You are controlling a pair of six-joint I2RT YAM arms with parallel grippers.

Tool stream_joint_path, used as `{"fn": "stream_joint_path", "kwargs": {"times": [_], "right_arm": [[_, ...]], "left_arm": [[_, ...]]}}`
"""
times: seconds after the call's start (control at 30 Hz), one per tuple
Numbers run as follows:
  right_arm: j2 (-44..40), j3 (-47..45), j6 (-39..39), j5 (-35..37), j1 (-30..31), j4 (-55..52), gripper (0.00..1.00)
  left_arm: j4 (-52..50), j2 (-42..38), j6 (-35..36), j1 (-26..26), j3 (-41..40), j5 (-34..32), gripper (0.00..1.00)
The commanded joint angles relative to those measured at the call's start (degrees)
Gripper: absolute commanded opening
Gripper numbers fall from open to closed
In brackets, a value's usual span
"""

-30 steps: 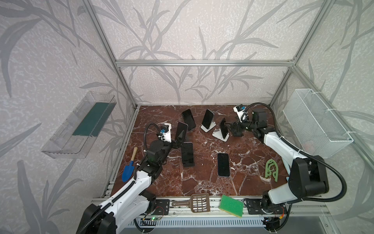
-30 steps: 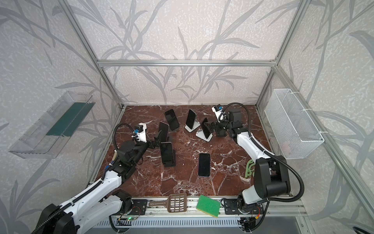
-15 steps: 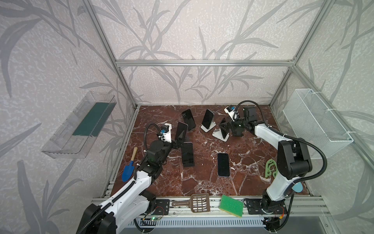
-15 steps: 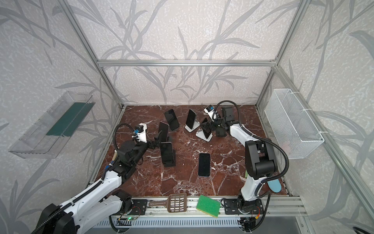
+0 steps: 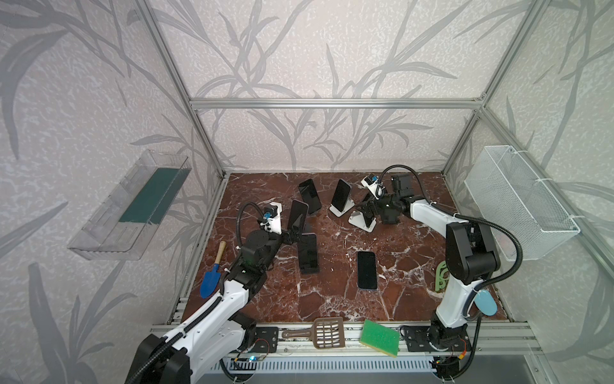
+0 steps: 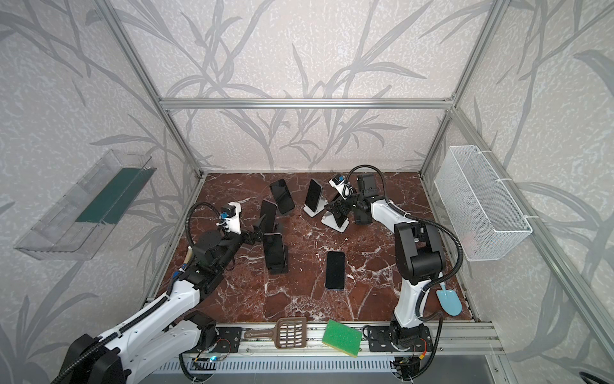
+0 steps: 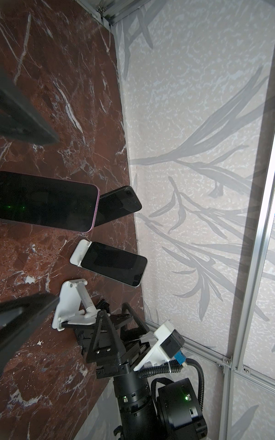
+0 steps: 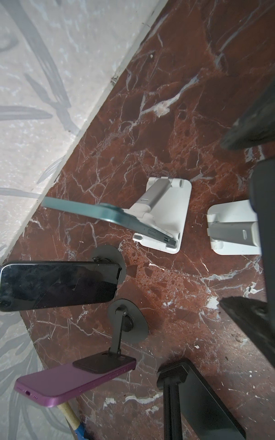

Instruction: Remove the phone from the phone stand

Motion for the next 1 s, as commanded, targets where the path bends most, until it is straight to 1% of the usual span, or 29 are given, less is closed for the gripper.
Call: {"fn": "stream_joint_path", "kwargs": {"times": [0.0, 0.07, 0.17, 0.5, 0.67, 0.77, 0.83, 0.97], "right_arm": [[1.0, 1.5, -1.2, -1.8, -0.1, 0.1, 0.90], [1.4, 1.9, -1.2, -2.0, -0.1, -0.4, 0.84], [1.7, 2.3, -1.6, -2.0, -0.1, -1.2, 0.78], [0.9, 1.5, -0.7, -2.7, -0.1, -0.2, 0.73], [0.1, 1.1, 1.9, -2.9, 0.0, 0.7, 0.69], [-1.0, -0.7, 2.9, -1.5, 0.1, 2.2, 0.67], [-1.6, -1.6, 3.7, 0.7, 0.4, 2.9, 0.66], [-3.0, -1.8, 5.8, 3.2, 0.9, 2.3, 0.62]], "left_arm": [[1.4, -0.6, -0.6, -0.2, -0.3, 0.1, 0.97], [1.4, -0.7, -0.7, -0.2, -0.3, -0.1, 0.97], [0.4, -0.5, -0.7, -0.2, 0.1, -1.2, 0.97], [0.6, -0.3, -0.6, -0.2, 0.2, -1.6, 0.97], [1.0, 0.2, -0.7, -0.2, 0.2, -1.7, 0.97], [1.0, 0.2, -0.7, -0.2, 0.2, -2.1, 0.97], [0.9, 0.1, -0.7, -0.2, 0.2, -2.2, 0.97], [0.9, 0.2, -0.8, -0.2, 0.0, -2.3, 0.97]]}}
